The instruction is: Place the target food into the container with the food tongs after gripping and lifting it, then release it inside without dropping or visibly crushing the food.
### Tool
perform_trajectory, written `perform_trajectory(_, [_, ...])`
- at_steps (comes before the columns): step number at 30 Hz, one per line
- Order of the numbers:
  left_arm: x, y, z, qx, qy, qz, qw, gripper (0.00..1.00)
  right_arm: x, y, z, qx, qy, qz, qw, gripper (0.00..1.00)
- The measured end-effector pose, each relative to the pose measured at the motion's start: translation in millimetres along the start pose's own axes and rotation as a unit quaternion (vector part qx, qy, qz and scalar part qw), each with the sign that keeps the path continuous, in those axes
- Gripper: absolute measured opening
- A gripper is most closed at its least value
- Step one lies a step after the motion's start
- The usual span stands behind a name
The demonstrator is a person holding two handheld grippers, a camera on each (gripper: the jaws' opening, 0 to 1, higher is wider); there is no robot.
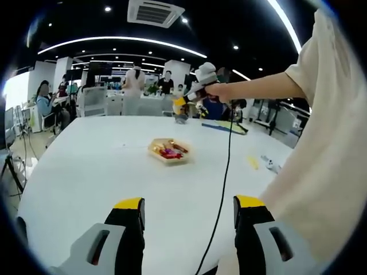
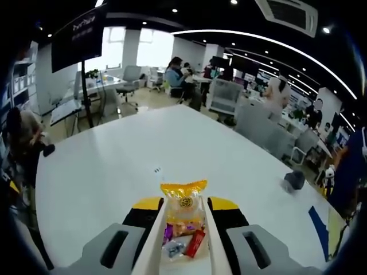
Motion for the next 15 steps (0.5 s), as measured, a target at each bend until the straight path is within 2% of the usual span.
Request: perform_trajectory(15, [-0.4, -0.5, 0.4, 0.001, 0.000, 0.001, 1.0000, 0.62, 6.0, -0.6, -0.1, 0.001, 0.003, 0.006, 1.0000, 0.30])
Point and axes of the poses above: the point that each gripper's makers call its tool centre point, and the gripper's own axes: y roughly backward along the fingers, z roughly to its left, x roughly out of its underside, the point moved 1 cm from there along y, roughly backward along the fingers
